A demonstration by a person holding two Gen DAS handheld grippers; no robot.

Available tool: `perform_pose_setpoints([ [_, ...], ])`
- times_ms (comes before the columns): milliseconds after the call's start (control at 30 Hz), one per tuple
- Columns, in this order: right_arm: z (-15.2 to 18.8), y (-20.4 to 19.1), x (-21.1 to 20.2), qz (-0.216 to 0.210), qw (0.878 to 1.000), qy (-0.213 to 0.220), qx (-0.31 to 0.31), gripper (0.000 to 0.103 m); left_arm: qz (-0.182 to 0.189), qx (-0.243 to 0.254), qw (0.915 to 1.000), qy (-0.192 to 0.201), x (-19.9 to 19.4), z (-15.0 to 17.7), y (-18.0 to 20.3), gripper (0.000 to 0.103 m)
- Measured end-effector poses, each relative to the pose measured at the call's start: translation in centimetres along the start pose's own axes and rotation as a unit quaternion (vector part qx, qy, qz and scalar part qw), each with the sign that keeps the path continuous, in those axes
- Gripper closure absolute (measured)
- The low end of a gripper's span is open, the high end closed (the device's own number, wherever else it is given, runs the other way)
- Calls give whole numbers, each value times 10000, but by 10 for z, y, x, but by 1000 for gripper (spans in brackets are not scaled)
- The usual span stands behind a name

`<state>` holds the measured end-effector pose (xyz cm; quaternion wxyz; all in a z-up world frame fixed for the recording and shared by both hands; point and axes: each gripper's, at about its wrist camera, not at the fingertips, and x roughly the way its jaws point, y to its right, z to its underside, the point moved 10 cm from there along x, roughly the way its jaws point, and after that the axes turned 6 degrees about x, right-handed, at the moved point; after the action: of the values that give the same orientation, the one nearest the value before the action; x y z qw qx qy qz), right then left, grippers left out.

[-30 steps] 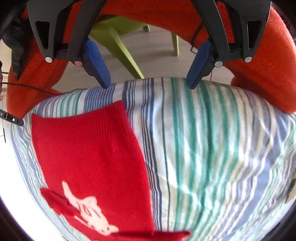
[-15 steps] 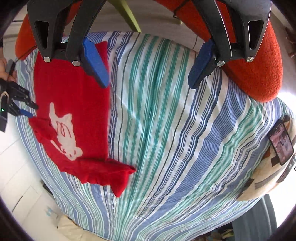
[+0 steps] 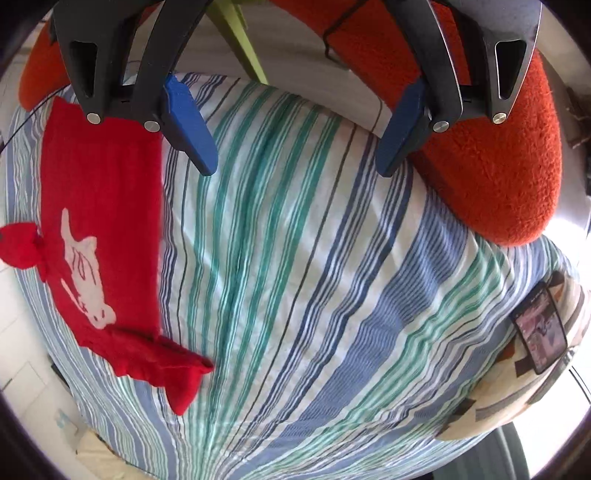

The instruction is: Fold small clothes

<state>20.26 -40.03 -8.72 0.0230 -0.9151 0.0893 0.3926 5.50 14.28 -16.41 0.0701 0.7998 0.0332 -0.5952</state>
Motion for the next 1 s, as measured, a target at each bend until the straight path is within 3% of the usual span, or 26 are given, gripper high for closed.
perform_pose_setpoints([
  [100,5,121,-23,933,9904,146,1006,96,132,103,9998,-87,4,1,16,14],
  [233,43,209,-28,1301,9694,-53,2083,96,149,408,9990,-97,3,2,39,14],
  [567,107,235,6,1142,9340,-393,3362,96,78,446,9989,-134,0,8,39,14],
  [767,139,249,17,1712,9270,-1063,3163,96,58,476,9986,-242,8,14,40,14],
  [1000,140,244,29,2130,9290,-1218,2772,96,-37,550,9984,-129,6,15,38,14],
])
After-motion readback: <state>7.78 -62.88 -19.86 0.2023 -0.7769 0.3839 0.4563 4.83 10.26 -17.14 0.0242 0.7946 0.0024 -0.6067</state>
